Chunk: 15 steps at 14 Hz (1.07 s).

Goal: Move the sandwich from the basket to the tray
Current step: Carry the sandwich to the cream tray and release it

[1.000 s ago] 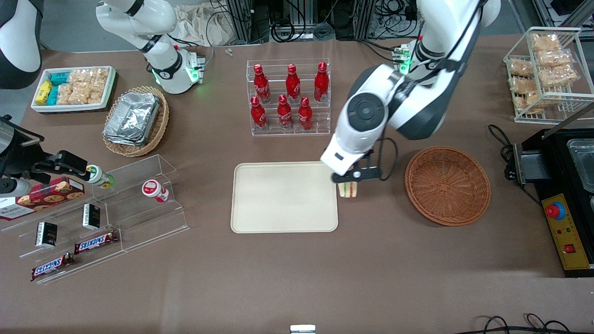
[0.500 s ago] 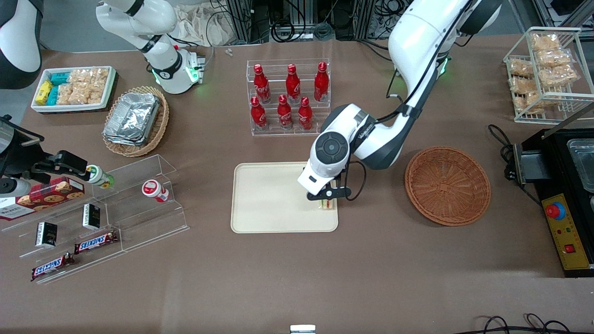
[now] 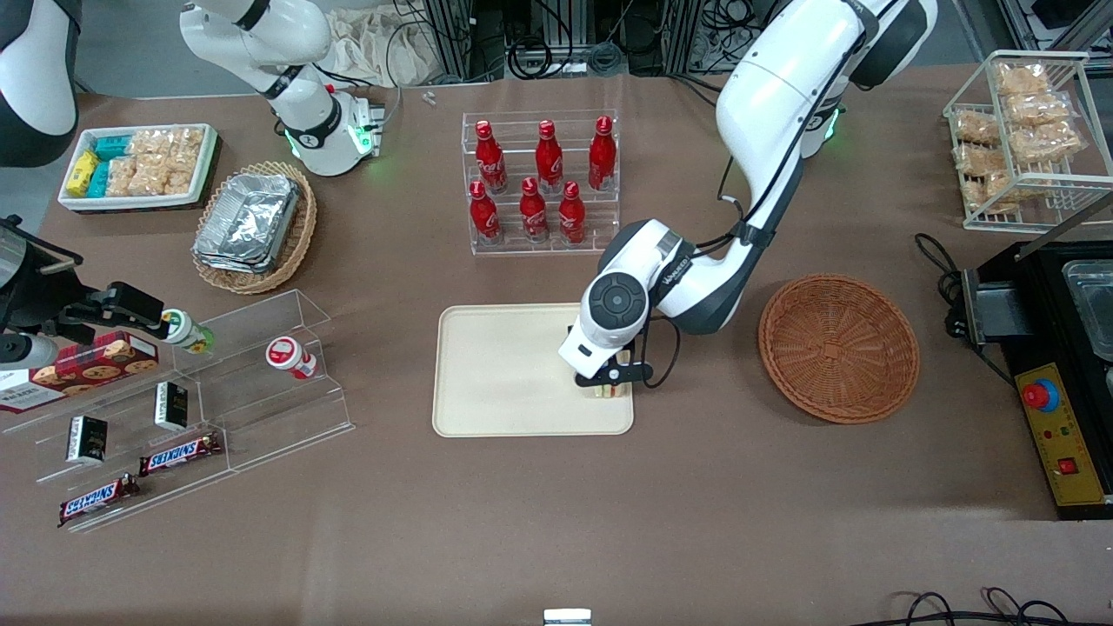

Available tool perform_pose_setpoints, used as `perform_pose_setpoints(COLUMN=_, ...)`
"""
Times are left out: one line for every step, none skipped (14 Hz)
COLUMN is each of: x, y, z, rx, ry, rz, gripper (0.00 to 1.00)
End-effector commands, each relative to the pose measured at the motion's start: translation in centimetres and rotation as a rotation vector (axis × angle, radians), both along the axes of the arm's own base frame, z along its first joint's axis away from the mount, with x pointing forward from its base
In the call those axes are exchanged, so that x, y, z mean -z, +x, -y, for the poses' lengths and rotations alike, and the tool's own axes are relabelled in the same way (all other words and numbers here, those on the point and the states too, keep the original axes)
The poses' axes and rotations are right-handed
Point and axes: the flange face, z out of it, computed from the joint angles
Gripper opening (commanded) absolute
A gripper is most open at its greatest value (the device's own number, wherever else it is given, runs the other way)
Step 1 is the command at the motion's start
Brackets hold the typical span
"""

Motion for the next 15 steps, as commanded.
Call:
perform_pose_setpoints(x=0.2, y=0.4, z=0.5, rx=0.006, ry=-0.001, rz=0.013, gripper=0.9)
perform_pose_setpoints(x=0.2, y=0.5, z=0.5, rx=0.002, ry=-0.003, rz=0.017, gripper=0.99)
perform_pose_setpoints(x=-0.2, y=0.6, z=0.5, rx=-0.008, ry=-0.002, rz=0.023, gripper=1.0)
perform_pose_setpoints(x=-0.7, y=0.7, z=0.3, rx=-0.018, ry=-0.007, rz=0.024, gripper=1.0)
perform_pose_setpoints(x=-2.1, y=1.2, z=-0.1, rx=-0.034, ry=-0.014, rz=0.033, gripper=1.0)
perform_pose_setpoints(x=-4.1, y=1.4, z=-0.3, rx=-0.039, ry=-0.02, rz=0.05, gripper=1.0)
perform_pose_setpoints(x=-6.7, y=1.4, z=-0.8, rx=-0.043, ry=-0.022, rz=0.06, gripper=1.0)
perform_pose_setpoints(x=-9.7, y=1.7, z=-2.2, rx=-0.066, ry=-0.01, rz=0.056, gripper=1.0)
perform_pose_setpoints(x=-12.7, y=1.9, z=-3.8, rx=-0.089, ry=0.009, rz=0.061, gripper=1.0)
perform_pose_setpoints(x=-15.4, y=1.8, z=-5.0, rx=-0.097, ry=0.016, rz=0.068, gripper=1.0)
perform_pose_setpoints(x=-17.8, y=2.0, z=-6.7, rx=-0.115, ry=0.024, rz=0.073, gripper=1.0)
perform_pose_setpoints(x=-19.8, y=2.5, z=-9.3, rx=-0.139, ry=0.038, rz=0.066, gripper=1.0)
perform_pose_setpoints(x=-21.6, y=2.8, z=-11.3, rx=-0.154, ry=0.046, rz=0.062, gripper=1.0)
perform_pose_setpoints(x=-23.1, y=3.1, z=-13.6, rx=-0.175, ry=0.056, rz=0.054, gripper=1.0)
perform_pose_setpoints(x=-24.3, y=3.5, z=-15.8, rx=-0.196, ry=0.061, rz=0.049, gripper=1.0)
